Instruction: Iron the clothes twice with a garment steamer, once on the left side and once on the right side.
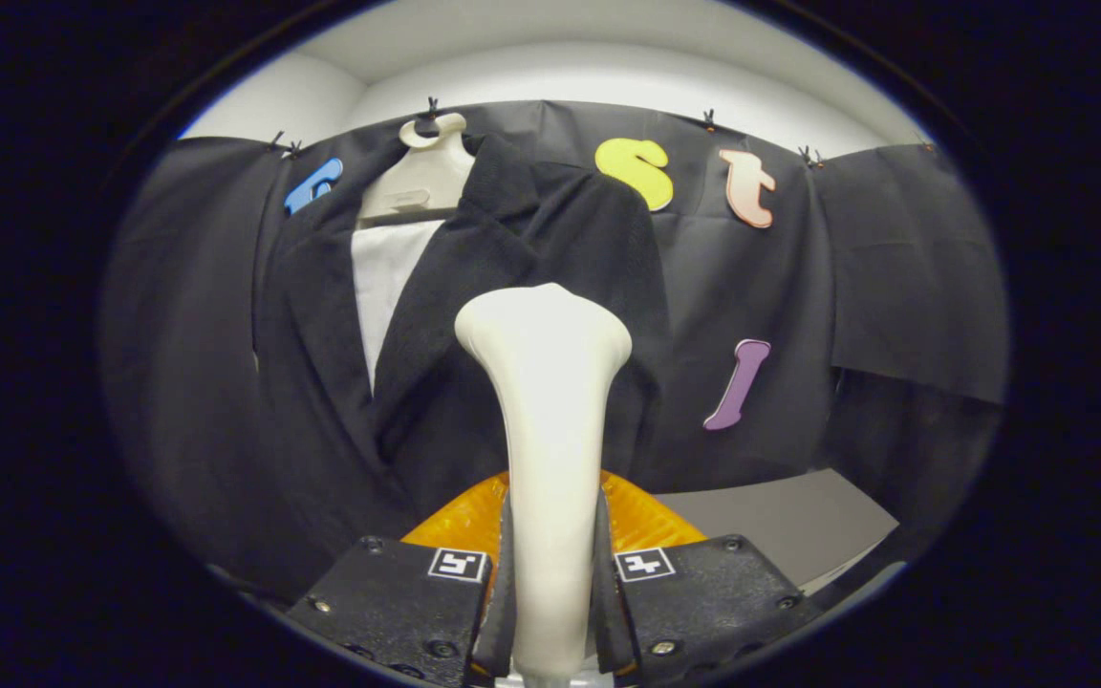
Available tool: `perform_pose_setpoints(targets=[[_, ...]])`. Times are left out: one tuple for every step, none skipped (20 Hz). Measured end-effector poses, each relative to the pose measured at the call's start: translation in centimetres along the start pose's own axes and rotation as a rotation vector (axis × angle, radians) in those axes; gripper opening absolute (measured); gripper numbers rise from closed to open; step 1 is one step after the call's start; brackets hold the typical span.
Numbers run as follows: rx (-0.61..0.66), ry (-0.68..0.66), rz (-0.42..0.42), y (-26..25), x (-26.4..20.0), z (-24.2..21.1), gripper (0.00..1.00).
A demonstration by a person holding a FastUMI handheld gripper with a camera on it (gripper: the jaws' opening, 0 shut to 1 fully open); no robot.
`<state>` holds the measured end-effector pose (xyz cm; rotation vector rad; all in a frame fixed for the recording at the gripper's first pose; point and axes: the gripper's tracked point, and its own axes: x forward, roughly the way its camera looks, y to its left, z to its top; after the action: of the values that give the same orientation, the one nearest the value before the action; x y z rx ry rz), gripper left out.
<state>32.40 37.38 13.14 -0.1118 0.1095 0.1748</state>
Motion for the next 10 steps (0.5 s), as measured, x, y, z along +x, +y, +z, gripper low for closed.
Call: perform_pose_setpoints(targets=[[-0.004,0.008,-0.002,0.0,0.0,-0.7,0.36],[-0.007,0.018,-0.001,0.0,-0.1,-1.6,0.36],[-0.012,0.028,-0.001,0.2,0.0,-2.3,0.36],[-0.017,0.036,-0.002,0.1,-0.1,-3.1,0.36],[-0.023,0.044,-0.004,0.1,0.0,-3.7,0.36],[-0.028,0.054,-0.007,0.1,0.0,-4.4,0.36],[-0.029,0.064,-0.010,0.1,0.0,-5.2,0.36],[-0.033,0.076,-0.013,0.1,0.1,-6.0,0.36],[-0.037,0.088,-0.015,0.1,0.1,-6.7,0.36],[-0.040,0.094,-0.017,0.2,0.0,-7.4,0.36]])
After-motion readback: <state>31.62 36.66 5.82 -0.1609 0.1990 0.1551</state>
